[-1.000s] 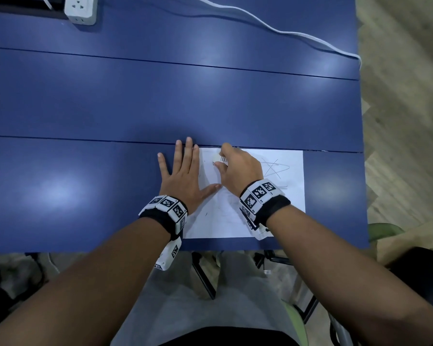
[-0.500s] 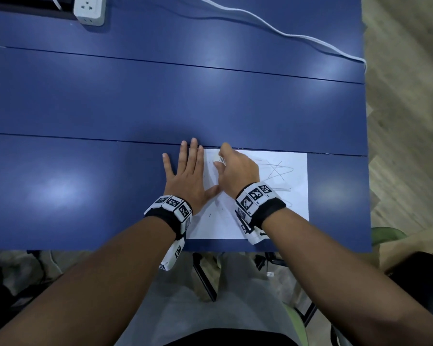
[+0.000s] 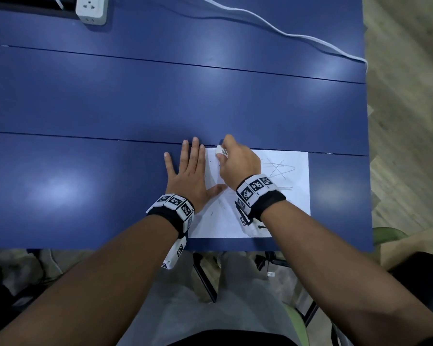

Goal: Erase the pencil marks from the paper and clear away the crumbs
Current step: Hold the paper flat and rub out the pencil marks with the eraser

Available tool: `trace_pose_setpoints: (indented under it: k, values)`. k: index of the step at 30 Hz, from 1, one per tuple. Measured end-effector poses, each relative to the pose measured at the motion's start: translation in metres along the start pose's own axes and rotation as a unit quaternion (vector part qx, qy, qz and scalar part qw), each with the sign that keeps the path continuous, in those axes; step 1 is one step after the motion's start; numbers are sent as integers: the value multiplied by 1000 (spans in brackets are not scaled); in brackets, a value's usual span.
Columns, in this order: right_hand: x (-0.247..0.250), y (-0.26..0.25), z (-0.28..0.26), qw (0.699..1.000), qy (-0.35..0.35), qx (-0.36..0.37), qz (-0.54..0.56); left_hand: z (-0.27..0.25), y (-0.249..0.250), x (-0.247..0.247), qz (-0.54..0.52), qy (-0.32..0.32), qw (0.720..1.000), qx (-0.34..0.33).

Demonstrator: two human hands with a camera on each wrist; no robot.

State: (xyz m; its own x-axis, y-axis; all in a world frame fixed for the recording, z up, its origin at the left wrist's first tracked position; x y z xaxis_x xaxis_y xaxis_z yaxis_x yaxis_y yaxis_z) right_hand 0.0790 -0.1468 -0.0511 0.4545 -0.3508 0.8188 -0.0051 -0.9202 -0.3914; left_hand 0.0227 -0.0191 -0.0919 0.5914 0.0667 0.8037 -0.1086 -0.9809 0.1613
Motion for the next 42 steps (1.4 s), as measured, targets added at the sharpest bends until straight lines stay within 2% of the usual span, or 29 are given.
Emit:
trace_pose_setpoints:
  k: [15,19,28,42]
  values:
    - [-1,-16,5,999,-4,46,-16,-4,3,6,0,-9,1000,2]
    - [1,-8,5,1000,6,19,-7,-4,5,7,-3,-22,1000,5]
    - [1,-9,6,1000,10,7,2,-5,3,8,1,-26,1000,7]
    - [-3,-17,4,999,-2,38,-3,-2,2,5,4,-13,1000,5]
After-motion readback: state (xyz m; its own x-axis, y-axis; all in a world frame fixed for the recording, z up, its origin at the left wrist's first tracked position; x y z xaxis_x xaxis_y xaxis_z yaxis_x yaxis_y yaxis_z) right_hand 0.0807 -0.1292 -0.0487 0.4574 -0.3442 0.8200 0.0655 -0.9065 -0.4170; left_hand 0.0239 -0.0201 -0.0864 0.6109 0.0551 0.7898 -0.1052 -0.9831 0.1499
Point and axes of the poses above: each hand's wrist, its own z-axis towards the middle knuckle, its own x-axis out of the back of the hand, y = z × x, the point moved 4 cm from there along z, towards the middle knuckle, and after that the axes turned 10 degrees about -y, right-handed, at the moved point
